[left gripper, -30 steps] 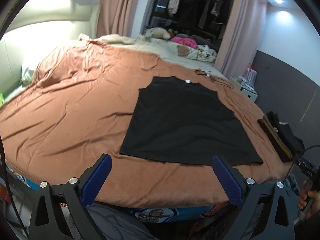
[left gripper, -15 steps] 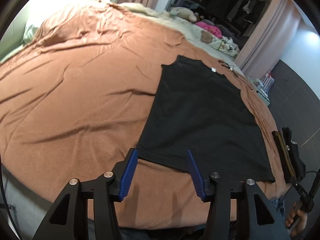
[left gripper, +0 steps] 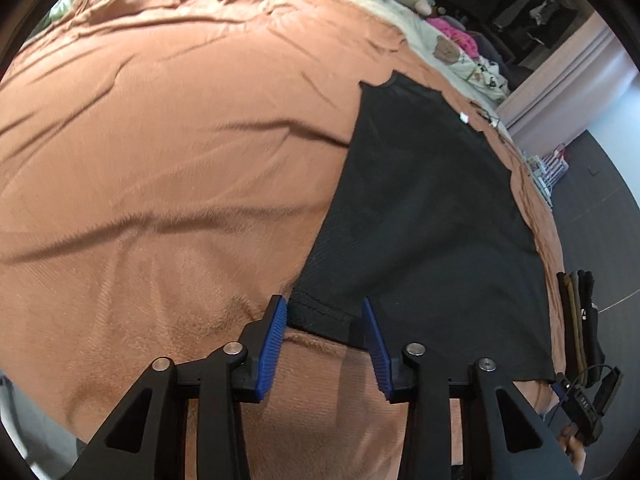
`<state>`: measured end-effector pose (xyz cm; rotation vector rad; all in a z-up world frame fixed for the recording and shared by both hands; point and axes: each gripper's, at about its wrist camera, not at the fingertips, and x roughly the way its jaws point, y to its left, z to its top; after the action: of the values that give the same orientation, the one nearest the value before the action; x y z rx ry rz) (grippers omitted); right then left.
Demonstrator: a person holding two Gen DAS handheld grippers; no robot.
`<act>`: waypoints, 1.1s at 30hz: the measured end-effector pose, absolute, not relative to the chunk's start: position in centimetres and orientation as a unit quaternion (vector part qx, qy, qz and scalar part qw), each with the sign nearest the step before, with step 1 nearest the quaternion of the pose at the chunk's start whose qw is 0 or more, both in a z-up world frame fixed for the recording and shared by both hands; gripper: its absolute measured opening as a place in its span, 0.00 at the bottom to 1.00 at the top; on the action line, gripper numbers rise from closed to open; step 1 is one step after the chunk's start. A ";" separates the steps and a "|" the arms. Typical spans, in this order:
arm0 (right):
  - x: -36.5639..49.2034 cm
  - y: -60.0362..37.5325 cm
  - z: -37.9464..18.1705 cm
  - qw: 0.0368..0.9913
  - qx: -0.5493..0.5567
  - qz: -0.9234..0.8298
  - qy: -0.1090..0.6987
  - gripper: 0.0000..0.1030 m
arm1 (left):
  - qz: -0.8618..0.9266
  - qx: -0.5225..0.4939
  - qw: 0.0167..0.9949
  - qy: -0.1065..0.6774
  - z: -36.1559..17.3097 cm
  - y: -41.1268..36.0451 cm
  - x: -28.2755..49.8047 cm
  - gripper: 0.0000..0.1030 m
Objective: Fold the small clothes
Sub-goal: 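Lower both grippers to the black shirt's hem and close on it, then lift the hem with both grippers and fold it over toward the collar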
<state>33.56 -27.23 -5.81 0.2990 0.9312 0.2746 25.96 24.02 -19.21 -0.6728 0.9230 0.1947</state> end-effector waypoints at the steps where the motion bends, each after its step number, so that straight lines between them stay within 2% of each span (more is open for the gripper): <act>1: 33.7 -27.7 -5.9 0.872 0.150 0.135 0.446 0.48 | 0.092 -0.319 0.836 0.437 -19.4 24.1 25.9 0.36; 2: 33.8 -28.0 -5.9 0.870 0.154 0.140 0.446 0.44 | 0.091 -0.321 0.835 0.437 -19.7 24.2 25.8 0.35; 4: 33.9 -29.0 -6.3 0.866 0.166 0.152 0.447 0.41 | 0.098 -0.331 0.834 0.431 -20.1 24.5 25.5 0.25; 16: 34.4 -31.4 -8.4 0.848 0.246 0.156 0.444 0.41 | 0.072 -0.319 0.836 0.440 -20.2 25.0 25.9 0.24; 17: 34.3 -31.6 -8.7 0.844 0.256 0.159 0.443 0.41 | 0.073 -0.321 0.837 0.438 -20.3 25.0 25.9 0.22; 18: 34.4 -31.8 -8.9 0.842 0.264 0.161 0.442 0.41 | 0.073 -0.323 0.837 0.436 -20.4 25.0 25.9 0.14; 19: 34.4 -32.1 -9.2 0.840 0.273 0.165 0.440 0.34 | 0.073 -0.325 0.835 0.437 -20.4 25.0 25.9 0.11; 20: 34.5 -32.2 -9.4 0.837 0.277 0.165 0.442 0.19 | 0.073 -0.328 0.835 0.435 -20.3 25.0 25.8 0.10; 21: 34.5 -32.4 -9.7 0.833 0.277 0.166 0.449 0.11 | 0.074 -0.331 0.837 0.430 -20.1 24.9 25.7 0.09; 23: 34.4 -32.6 -9.6 0.830 0.278 0.163 0.455 0.04 | 0.075 -0.334 0.841 0.418 -19.4 24.8 25.3 0.08; 33: 32.5 -32.3 -6.7 0.854 0.253 0.196 0.411 0.02 | 0.074 -0.332 0.868 0.362 -14.9 24.3 22.4 0.07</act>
<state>32.49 -32.32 -6.68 0.5321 0.8637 0.4124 22.35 24.26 -14.86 -0.6958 0.7586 0.1556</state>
